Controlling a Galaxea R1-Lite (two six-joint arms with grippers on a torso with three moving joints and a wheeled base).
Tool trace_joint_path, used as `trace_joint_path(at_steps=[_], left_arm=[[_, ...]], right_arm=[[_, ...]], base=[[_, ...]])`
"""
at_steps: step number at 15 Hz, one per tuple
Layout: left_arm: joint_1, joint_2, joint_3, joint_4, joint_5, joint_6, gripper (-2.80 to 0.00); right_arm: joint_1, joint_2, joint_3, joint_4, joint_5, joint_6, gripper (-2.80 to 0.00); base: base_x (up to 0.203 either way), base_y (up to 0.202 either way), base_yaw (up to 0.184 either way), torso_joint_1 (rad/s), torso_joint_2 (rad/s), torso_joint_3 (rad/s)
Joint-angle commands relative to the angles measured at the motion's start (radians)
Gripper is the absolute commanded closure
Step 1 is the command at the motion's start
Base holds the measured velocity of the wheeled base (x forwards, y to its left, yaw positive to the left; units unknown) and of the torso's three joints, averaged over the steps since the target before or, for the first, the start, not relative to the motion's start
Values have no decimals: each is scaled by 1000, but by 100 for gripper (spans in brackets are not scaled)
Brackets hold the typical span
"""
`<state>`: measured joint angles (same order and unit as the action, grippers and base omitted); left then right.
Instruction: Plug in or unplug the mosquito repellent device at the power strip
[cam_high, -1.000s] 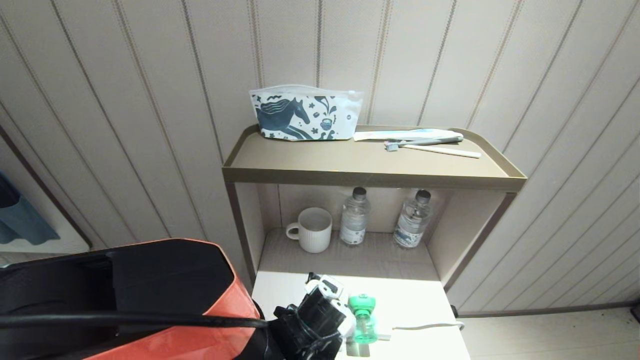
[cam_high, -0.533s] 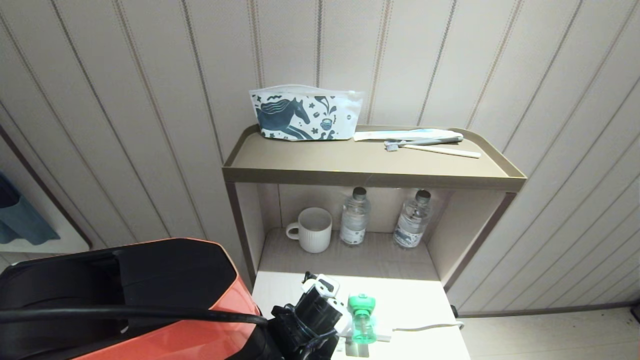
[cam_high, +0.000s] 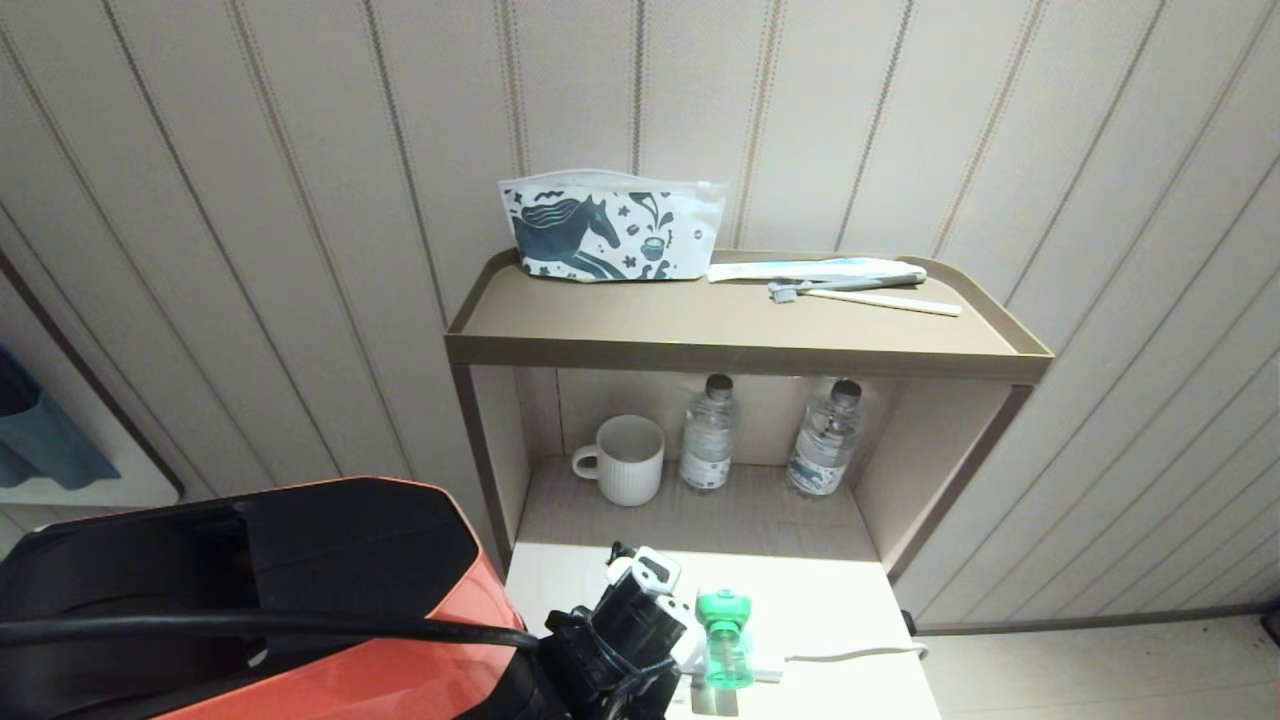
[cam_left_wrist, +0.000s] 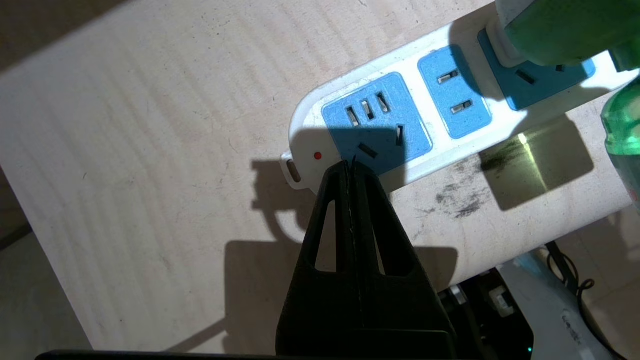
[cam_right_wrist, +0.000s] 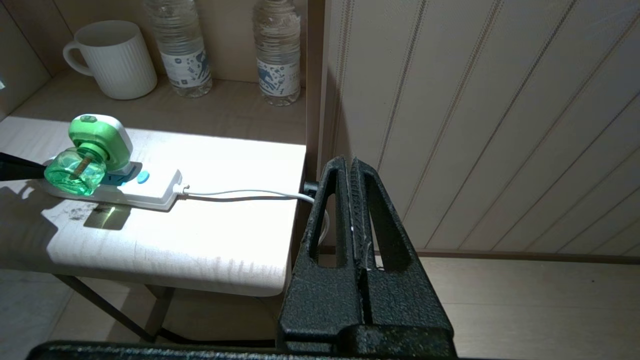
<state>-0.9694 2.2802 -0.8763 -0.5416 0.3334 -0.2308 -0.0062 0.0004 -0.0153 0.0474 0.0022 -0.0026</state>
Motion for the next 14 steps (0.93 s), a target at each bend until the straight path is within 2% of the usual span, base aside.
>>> trace_joint_path(at_steps=[1, 14], left_arm=[[0, -8, 7, -24, 3, 2, 0], [0, 1, 4, -35, 6, 1, 0]], right_arm=[[0, 0, 0, 0, -1, 0, 0], [0, 1, -29, 66, -1, -13, 0]], base=[[0, 0, 0, 0, 0, 0], [0, 0, 0, 0, 0, 0]])
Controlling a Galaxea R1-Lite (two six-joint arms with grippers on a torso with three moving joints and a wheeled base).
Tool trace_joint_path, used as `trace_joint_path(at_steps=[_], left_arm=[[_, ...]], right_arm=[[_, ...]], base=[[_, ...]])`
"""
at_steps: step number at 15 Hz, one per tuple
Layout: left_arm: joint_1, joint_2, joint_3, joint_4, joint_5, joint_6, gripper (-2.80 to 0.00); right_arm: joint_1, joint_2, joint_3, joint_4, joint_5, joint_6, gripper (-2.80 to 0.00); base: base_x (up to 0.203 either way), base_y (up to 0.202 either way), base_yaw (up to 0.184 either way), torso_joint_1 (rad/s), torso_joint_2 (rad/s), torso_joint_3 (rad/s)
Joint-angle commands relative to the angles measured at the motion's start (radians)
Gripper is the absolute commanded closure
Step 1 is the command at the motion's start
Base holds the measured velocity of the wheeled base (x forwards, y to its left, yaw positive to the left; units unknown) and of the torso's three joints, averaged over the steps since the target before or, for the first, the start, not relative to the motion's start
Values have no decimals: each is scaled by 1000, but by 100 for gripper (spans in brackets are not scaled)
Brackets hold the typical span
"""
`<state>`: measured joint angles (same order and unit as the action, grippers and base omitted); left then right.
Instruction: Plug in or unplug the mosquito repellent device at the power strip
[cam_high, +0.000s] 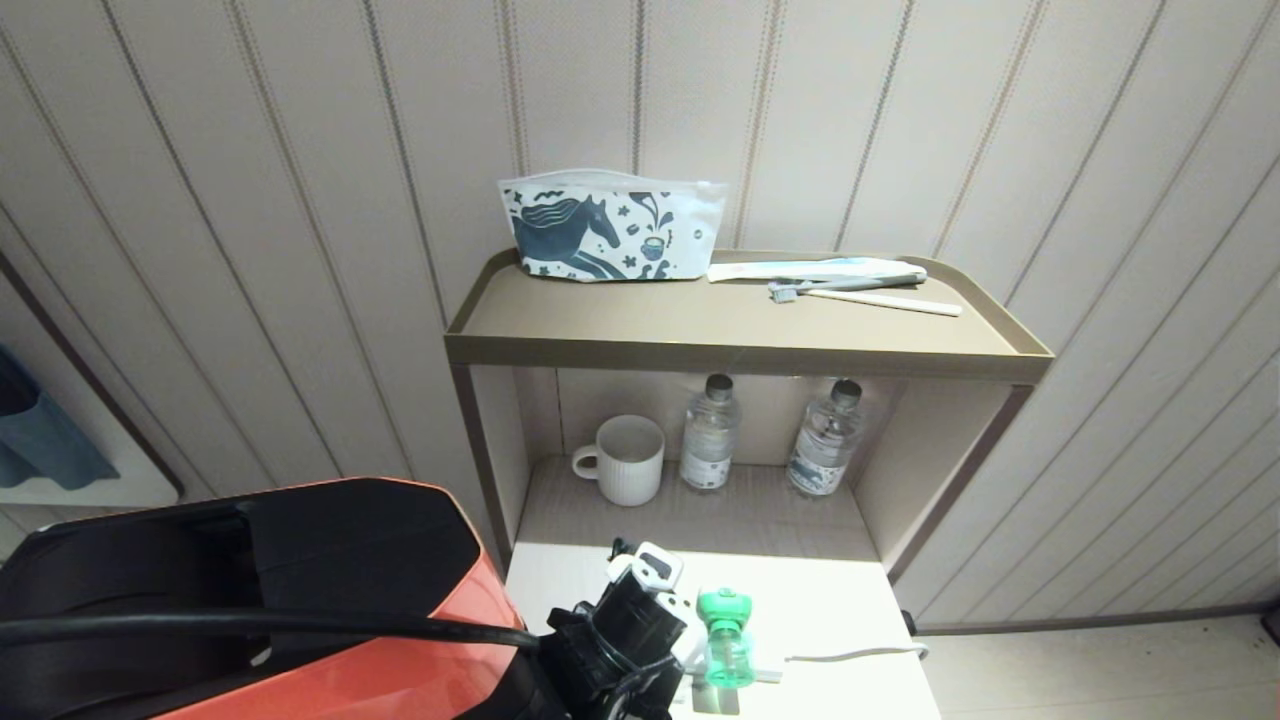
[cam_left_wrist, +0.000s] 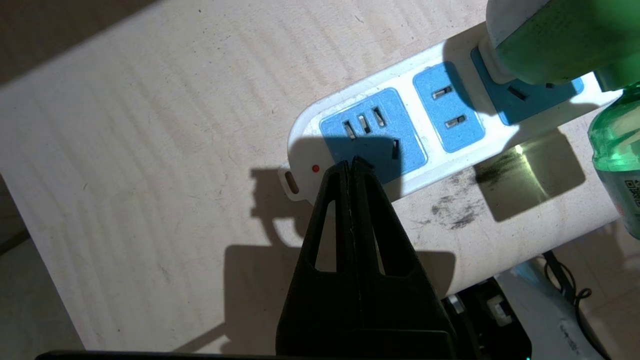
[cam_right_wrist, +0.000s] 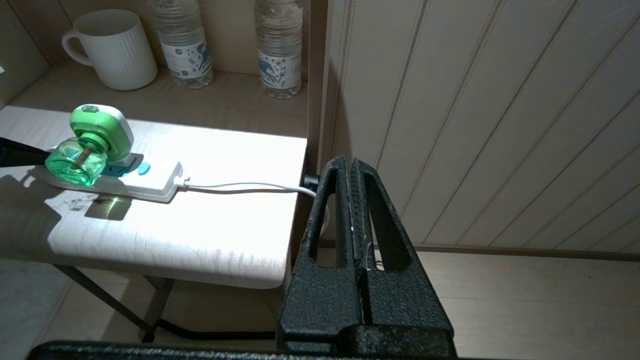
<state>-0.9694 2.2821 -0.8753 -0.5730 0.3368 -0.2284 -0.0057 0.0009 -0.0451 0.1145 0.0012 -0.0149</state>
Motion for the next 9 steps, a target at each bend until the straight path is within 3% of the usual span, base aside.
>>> trace_joint_path(at_steps=[1, 9], left_arm=[[0, -1, 4, -4, 2, -2, 0], [0, 0, 6, -18, 33, -2, 0]], right_arm=[[0, 1, 1, 1, 0, 0, 0], [0, 1, -24, 48, 0, 0, 0]], base=[[0, 0, 0, 0, 0, 0], [0, 0, 0, 0, 0, 0]])
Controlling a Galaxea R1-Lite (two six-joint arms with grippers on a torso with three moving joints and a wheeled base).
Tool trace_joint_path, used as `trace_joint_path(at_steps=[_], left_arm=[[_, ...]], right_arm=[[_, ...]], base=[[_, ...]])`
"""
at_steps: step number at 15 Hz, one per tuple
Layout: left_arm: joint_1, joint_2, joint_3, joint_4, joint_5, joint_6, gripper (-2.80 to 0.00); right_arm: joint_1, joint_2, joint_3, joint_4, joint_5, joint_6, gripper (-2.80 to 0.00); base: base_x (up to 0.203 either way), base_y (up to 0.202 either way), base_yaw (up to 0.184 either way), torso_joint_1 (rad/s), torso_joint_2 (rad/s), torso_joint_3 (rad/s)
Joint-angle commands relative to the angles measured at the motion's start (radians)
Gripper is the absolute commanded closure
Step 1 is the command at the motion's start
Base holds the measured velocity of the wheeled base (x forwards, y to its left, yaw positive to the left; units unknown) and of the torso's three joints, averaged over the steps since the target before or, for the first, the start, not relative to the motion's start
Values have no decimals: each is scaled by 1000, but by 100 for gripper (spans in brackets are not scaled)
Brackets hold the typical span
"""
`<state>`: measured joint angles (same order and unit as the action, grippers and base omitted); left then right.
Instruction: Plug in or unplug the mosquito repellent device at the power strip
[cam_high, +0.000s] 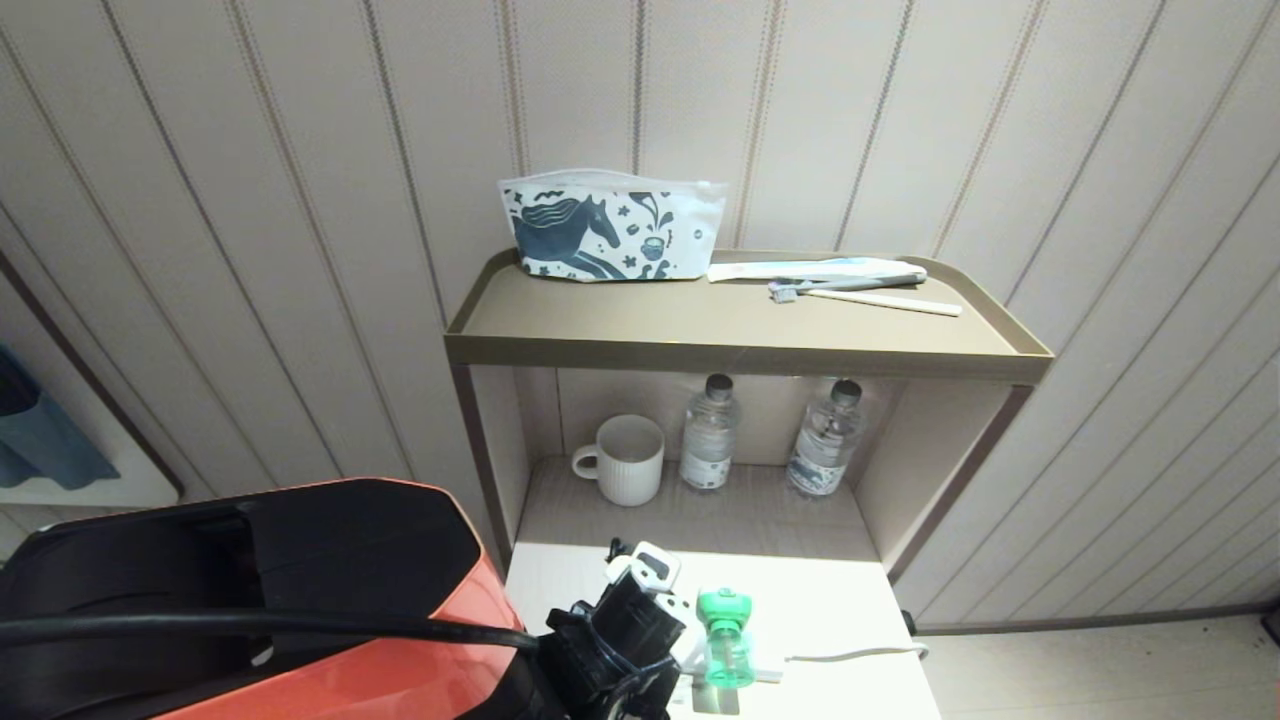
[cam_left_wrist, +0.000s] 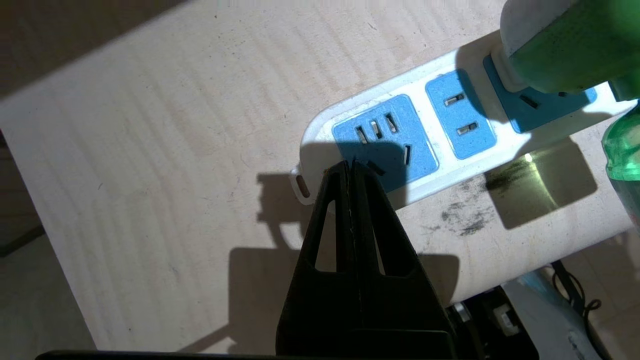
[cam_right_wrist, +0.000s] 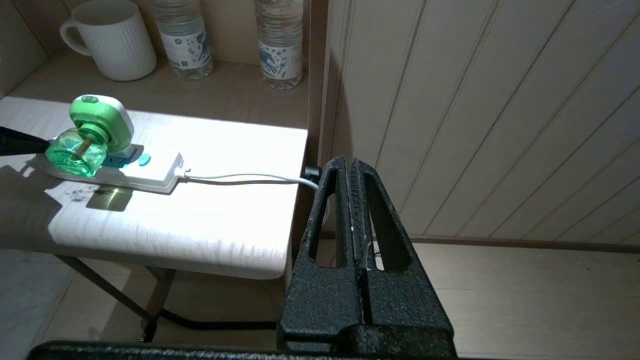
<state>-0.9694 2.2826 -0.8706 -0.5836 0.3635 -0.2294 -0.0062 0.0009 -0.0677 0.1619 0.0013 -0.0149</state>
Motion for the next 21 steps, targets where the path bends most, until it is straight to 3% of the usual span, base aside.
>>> trace_joint_path(at_steps=[1, 12, 17, 21], left_arm=[[0, -1, 4, -15, 6, 2, 0], [0, -41, 9, -16, 8, -3, 0], [3, -326, 146, -14, 33, 3, 0], [86, -663, 362, -6, 86, 22, 0]], right_arm=[[0, 1, 2, 1, 0, 0, 0], [0, 1, 2, -1, 0, 0, 0], [0, 1, 2, 2, 0, 0, 0], [0, 1, 2, 2, 0, 0, 0]], base=[[0, 0, 0, 0, 0, 0], [0, 0, 0, 0, 0, 0], [0, 0, 0, 0, 0, 0], [0, 0, 0, 0, 0, 0]])
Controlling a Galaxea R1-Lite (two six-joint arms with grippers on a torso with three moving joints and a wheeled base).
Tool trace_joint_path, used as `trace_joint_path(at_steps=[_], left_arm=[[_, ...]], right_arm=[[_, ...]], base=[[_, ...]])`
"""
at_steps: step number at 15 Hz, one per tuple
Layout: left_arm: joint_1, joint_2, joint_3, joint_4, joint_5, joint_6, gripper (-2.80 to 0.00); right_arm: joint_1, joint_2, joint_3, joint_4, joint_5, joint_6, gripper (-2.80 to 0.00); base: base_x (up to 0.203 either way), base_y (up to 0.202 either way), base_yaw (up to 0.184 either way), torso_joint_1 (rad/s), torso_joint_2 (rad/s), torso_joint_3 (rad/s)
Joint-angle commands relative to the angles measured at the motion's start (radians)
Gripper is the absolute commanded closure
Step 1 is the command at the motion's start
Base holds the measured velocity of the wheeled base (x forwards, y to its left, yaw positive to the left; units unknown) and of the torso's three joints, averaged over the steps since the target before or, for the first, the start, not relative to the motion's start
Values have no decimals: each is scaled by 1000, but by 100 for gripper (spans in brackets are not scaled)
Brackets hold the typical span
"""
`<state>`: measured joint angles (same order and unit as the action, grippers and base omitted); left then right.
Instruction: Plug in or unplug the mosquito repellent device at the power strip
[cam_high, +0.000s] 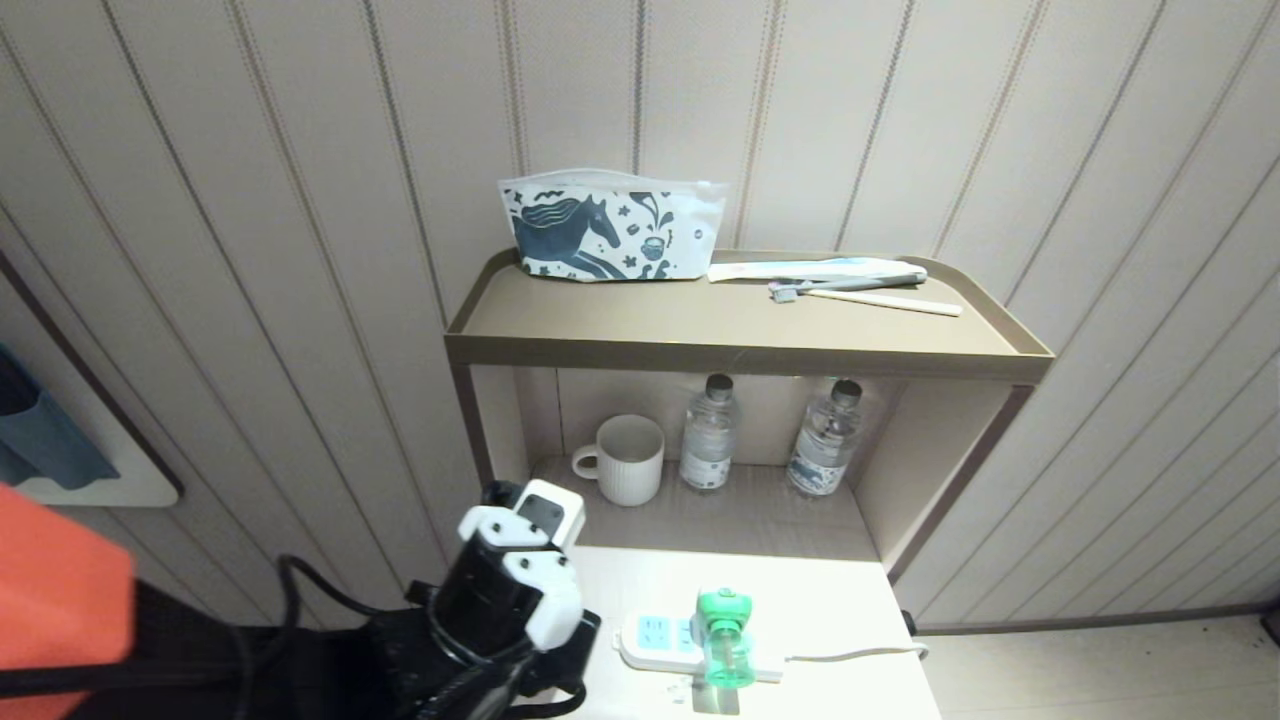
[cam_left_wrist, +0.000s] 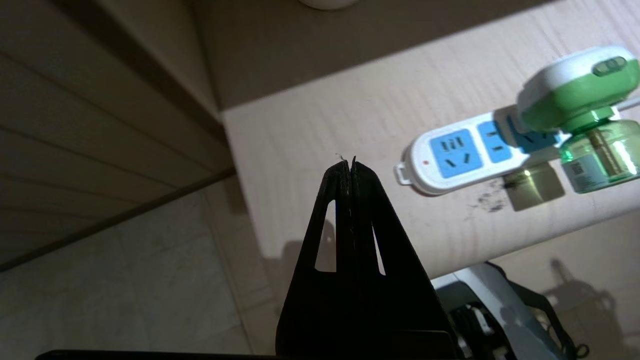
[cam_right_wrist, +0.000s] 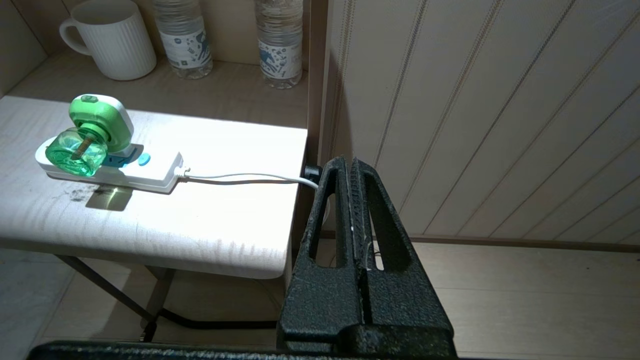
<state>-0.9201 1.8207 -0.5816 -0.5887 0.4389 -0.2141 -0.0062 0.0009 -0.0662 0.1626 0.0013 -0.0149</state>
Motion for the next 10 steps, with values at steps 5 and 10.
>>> trace_joint_path(at_steps=[5, 10], left_arm=[[263, -743, 173, 246, 66, 60, 0], [609, -1141, -21, 917, 130, -33, 0]], right_arm=[[0, 1, 0, 2, 0, 0, 0], [0, 1, 0, 2, 2, 0, 0]], base=[[0, 0, 0, 0, 0, 0], [0, 0, 0, 0, 0, 0]])
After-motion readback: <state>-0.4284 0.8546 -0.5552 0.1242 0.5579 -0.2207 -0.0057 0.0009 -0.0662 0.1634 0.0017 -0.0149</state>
